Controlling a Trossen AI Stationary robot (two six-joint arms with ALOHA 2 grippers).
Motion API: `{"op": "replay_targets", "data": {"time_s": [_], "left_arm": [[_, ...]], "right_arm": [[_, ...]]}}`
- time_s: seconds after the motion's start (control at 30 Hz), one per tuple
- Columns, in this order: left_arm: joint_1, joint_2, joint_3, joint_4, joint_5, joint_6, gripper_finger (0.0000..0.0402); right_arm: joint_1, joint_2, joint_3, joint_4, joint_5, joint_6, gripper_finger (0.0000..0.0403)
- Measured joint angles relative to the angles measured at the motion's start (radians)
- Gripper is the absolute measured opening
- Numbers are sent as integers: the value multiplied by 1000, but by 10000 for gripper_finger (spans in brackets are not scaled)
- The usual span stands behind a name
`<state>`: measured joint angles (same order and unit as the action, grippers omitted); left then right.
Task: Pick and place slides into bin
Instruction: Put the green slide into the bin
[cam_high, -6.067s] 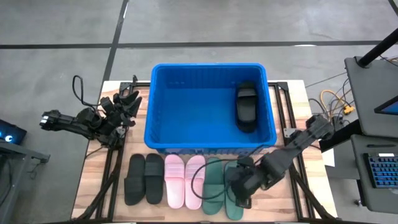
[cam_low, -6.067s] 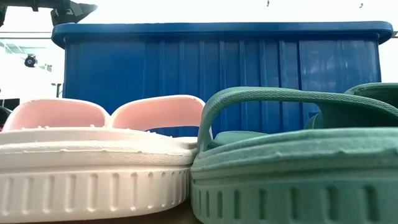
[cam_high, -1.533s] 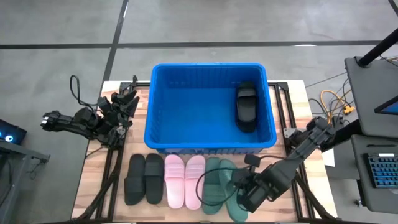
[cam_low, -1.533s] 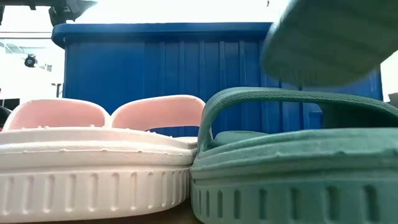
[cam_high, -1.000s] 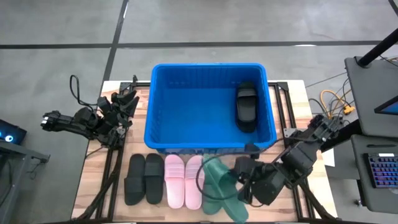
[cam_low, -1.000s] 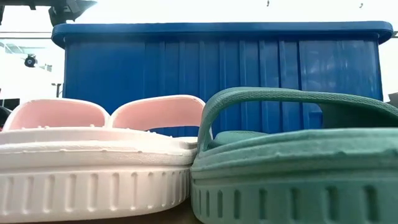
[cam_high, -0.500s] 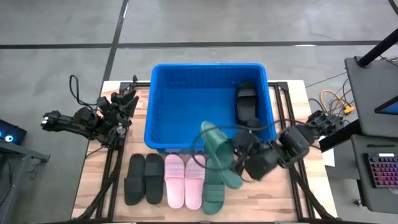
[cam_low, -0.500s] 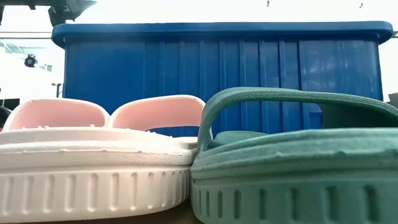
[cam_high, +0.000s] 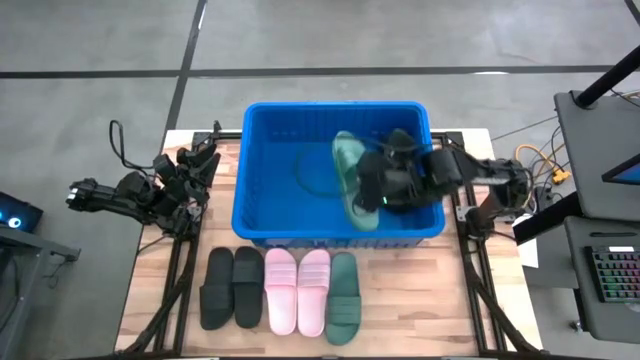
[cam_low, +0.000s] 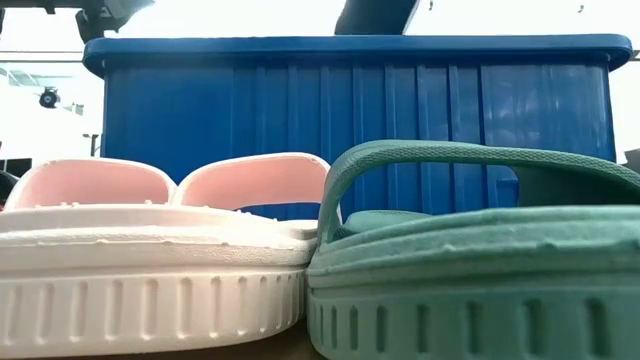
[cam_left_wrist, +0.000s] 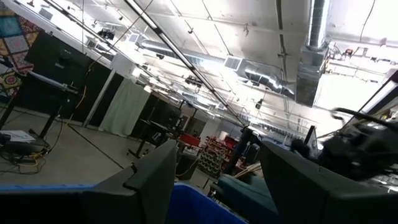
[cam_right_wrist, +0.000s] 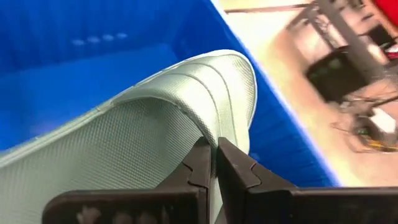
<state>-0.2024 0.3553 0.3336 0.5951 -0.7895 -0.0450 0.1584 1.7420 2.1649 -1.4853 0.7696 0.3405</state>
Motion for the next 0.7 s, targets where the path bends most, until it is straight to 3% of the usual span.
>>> {"op": "replay_targets", "data": {"time_s": [0.13, 0.37, 0.7], "left_arm": [[0, -7, 0, -3, 0, 17, 217], [0, -23, 0, -6, 0, 30, 217], [0, -32, 0, -5, -26, 35, 217]], "right_arm": [[-118, 0, -5, 4, -54, -110, 8], [-288, 7, -77, 67, -59, -262, 8], [-379, 22, -198, 192, -72, -461, 8]]}}
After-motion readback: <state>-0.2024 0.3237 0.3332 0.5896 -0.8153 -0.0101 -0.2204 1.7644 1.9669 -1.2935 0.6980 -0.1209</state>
